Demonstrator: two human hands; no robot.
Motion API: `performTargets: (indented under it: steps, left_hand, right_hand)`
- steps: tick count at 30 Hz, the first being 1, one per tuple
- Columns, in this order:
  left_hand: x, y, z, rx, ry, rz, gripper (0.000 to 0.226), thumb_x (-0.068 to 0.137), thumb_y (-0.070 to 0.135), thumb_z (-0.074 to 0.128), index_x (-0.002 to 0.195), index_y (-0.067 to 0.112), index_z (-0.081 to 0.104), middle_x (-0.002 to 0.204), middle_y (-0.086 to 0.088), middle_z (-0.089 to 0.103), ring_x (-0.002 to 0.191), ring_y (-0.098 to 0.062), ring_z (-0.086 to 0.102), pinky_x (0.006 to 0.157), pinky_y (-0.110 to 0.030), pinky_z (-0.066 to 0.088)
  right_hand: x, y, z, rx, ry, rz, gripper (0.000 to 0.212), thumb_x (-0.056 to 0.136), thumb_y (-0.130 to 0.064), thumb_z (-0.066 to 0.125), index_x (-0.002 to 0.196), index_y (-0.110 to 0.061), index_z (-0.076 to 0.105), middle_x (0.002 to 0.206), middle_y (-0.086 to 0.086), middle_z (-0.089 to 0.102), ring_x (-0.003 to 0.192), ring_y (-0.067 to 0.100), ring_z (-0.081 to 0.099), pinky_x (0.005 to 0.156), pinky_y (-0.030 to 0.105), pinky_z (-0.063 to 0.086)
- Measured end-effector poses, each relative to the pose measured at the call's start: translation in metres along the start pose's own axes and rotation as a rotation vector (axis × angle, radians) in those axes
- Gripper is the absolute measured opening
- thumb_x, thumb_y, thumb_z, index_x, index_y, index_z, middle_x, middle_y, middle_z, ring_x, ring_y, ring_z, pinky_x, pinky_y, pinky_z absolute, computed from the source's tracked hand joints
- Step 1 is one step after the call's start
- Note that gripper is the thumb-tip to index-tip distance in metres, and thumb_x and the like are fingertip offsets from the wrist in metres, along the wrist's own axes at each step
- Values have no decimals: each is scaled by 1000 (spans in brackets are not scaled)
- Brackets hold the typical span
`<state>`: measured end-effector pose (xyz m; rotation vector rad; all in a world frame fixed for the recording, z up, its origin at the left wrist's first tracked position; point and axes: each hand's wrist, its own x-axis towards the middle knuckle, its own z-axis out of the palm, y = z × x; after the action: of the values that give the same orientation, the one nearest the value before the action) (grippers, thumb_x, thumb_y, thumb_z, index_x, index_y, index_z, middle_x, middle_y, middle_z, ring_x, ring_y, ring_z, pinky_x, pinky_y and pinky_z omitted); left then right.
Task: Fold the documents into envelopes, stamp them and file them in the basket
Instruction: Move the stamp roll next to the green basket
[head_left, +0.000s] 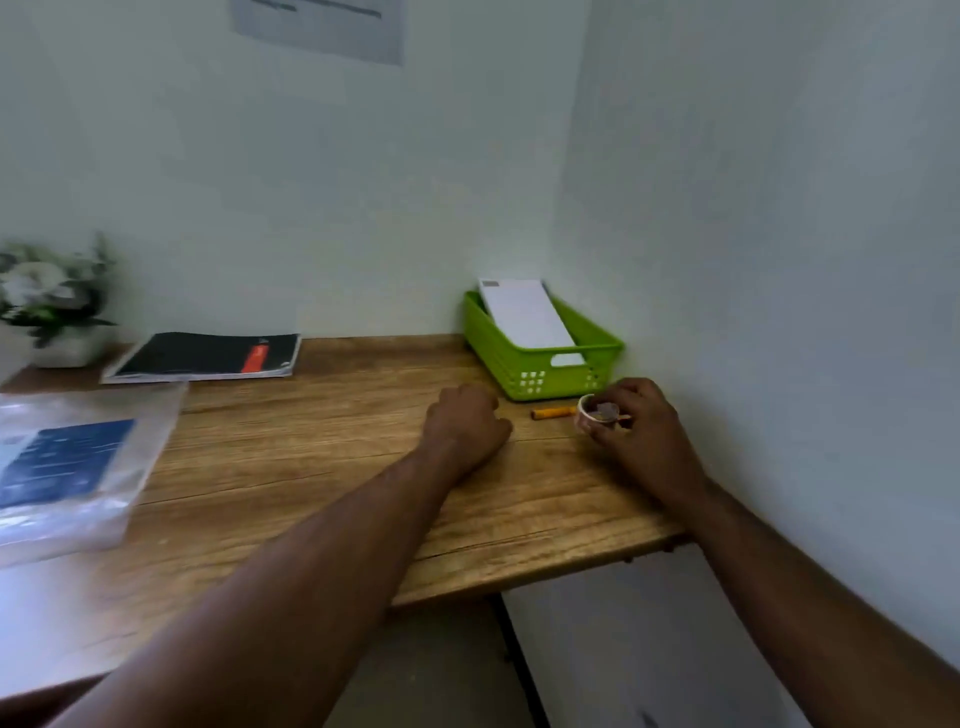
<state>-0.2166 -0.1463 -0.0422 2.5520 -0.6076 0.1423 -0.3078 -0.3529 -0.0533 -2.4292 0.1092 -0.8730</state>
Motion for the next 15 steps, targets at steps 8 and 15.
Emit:
performTargets:
  steps: [8, 15]
  left_hand:
    - [24, 28, 36, -167, 90, -28, 27, 81, 40, 71, 91, 15, 76, 93, -8, 71, 92, -26, 64, 75, -32, 49]
    - [36, 28, 44, -195, 89, -10, 21, 80, 33, 76, 89, 14, 77, 90, -7, 72, 89, -25, 64, 75, -31, 50]
  right_hand:
    - [-3, 35, -11, 32, -26, 155, 63, 79, -32, 76, 135, -23, 50, 120, 7, 65, 107, 20, 62, 94, 38, 50]
    - [0, 41, -6, 26, -19, 148, 67, 79, -34, 75, 139, -24, 46, 121, 8, 62, 109, 21, 60, 95, 39, 50]
